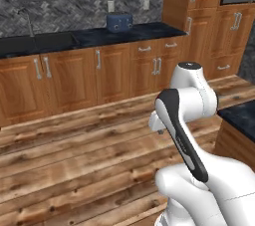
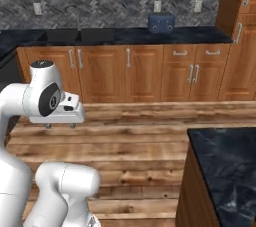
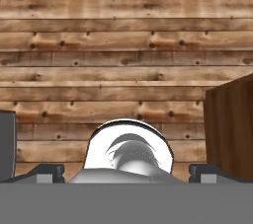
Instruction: Place the drinks on the dining counter in a tight cluster.
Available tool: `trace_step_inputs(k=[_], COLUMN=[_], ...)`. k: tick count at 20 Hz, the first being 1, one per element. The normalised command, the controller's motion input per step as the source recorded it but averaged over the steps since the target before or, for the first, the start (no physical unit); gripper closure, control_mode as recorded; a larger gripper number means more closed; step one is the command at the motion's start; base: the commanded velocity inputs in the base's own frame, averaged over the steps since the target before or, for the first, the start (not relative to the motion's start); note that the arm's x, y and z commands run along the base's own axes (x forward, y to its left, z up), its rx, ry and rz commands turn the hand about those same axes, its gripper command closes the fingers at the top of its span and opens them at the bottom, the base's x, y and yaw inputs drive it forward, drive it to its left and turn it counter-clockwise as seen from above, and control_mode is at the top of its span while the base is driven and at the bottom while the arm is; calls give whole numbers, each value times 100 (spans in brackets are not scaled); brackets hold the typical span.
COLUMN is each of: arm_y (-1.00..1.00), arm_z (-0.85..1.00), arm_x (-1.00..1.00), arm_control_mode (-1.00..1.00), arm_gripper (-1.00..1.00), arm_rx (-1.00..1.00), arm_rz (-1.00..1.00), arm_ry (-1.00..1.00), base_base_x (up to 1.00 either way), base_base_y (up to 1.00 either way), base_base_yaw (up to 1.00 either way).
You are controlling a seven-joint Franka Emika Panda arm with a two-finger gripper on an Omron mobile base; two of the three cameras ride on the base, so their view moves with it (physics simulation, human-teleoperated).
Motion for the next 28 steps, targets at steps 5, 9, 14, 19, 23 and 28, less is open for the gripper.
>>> trace_step_inputs(k=[5, 9, 14, 19, 23, 28], arm_y=[0, 0, 0, 0, 0, 0], arm_z=[0, 0, 0, 0, 0, 0], arm_x=[0, 0, 0, 0, 0, 0], arm_control_mode=[100, 100, 100, 100, 100, 100], arm_gripper=[-100, -100, -100, -100, -100, -100], arm_rx=[0, 0, 0, 0, 0, 0], arm_rz=[0, 0, 0, 0, 0, 0], arm_ry=[0, 0, 0, 0, 0, 0], base_base_x=[73, 69, 69, 68, 68, 67], base_base_y=[37, 37, 37, 37, 37, 37], base_base_yaw=[-38, -44, -44, -45, -45, -45])
